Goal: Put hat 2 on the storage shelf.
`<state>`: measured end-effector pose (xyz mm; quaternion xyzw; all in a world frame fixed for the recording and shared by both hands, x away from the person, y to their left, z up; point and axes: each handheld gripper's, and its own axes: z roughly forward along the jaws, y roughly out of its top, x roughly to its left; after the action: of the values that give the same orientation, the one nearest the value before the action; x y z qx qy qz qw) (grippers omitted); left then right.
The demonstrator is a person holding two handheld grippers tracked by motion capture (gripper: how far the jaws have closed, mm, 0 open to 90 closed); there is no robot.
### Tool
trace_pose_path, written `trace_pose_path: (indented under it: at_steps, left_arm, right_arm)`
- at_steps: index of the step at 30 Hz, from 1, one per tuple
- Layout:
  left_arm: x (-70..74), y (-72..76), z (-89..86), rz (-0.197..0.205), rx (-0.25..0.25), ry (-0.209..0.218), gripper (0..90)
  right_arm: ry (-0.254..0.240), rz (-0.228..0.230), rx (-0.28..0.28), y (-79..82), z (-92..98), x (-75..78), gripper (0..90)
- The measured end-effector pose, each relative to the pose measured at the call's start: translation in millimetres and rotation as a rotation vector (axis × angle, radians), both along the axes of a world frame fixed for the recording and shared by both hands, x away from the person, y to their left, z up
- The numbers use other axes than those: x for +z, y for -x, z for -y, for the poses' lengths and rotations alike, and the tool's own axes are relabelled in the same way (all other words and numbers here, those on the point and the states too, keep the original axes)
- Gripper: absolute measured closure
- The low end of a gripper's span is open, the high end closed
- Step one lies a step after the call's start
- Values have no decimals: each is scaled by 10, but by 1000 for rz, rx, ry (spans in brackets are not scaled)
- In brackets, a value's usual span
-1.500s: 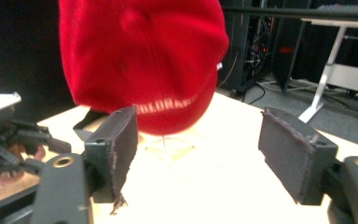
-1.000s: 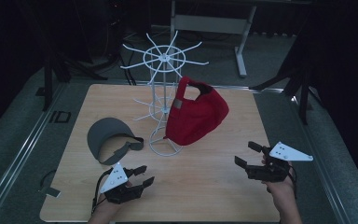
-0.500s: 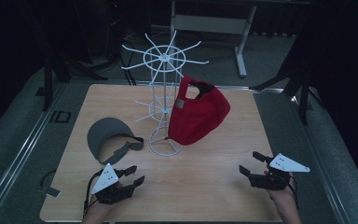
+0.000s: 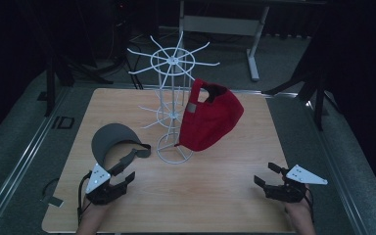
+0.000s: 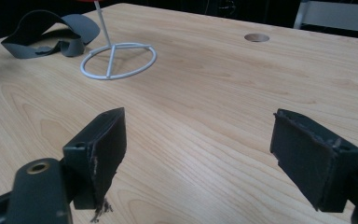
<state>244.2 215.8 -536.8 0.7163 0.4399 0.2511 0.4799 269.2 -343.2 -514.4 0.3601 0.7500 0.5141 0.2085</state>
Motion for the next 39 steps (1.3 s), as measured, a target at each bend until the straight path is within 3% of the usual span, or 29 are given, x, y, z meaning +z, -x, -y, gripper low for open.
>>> trace_pose_path:
  at_steps: [5, 15, 20, 27, 33, 39]
  left_arm:
    - [-6, -207, 97, -37, 29, -43, 472]
    - [-20, -617, 147, -93, 94, -75, 466]
    - [-57, -778, 163, -143, 132, -94, 466]
    - [-160, -873, 243, -199, 164, -166, 466]
    - [-242, -871, 292, -223, 144, -242, 535]
    - [-246, -883, 287, -230, 160, -237, 632]
  right_arm:
    - [4, 2, -3, 0, -9, -2, 182]
    - [3, 4, -21, 9, 30, -7, 182]
    - [-4, 9, -25, 17, 49, 6, 183]
    - [8, 8, -21, 15, 21, -5, 183]
    - [6, 5, -25, 14, 29, -9, 183]
    - [5, 5, -28, 18, 32, -4, 183]
